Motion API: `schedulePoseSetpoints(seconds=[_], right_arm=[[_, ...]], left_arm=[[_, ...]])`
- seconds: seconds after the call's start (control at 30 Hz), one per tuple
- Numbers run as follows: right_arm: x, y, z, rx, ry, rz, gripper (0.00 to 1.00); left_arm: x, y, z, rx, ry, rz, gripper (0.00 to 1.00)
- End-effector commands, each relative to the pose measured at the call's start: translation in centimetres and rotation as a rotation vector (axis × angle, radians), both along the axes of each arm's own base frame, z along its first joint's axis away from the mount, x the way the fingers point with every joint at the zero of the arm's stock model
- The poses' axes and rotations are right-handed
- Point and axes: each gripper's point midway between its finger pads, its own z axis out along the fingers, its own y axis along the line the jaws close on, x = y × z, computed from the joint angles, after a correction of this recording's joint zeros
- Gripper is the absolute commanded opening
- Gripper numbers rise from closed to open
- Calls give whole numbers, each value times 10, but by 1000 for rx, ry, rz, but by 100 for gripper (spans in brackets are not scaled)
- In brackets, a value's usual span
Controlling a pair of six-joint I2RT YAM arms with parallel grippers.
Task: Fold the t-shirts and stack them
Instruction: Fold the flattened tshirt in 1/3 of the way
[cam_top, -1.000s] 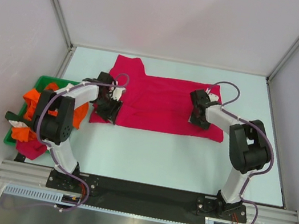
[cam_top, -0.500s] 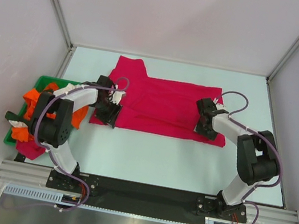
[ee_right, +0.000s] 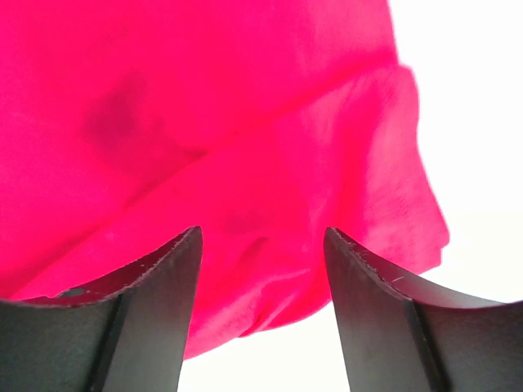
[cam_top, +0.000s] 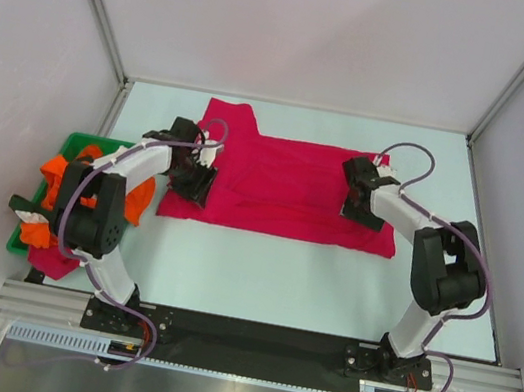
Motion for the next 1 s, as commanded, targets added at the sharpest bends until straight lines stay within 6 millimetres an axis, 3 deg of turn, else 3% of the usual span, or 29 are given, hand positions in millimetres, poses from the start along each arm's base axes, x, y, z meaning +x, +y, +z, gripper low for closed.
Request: schedulePoseSetpoints(seconds=[0.0,0.1,0.17,0.33,0.37,0.5,0.57,0.73,0.97], right_arm=[[35,-6,58,-62,-184,-1,68],[39,-8,71,-84,-215,10,68],[36,4,82,-67,-246,53,68],[20,47,77,33,-251,158,63],[14,63,75,45,-252,202,63],[9,82,61,42,-220,235,64],[10,93,58,58,-213,250,64],[11,105,59,53,-228,281,64],[13,110,63,57,-241,297,64]], left_arm=[[33,-6,34,-24,-128,18,57],[39,-4,33,-13,-132,24,57],[39,-6,33,-24,-128,23,57],[35,-12,38,-63,-134,9,57],[36,-10,38,-56,-140,10,57],[45,-1,34,-14,-146,38,56],[49,0,42,-34,-166,57,57],[53,-4,67,-70,-237,58,58],[59,4,51,-22,-209,87,57]])
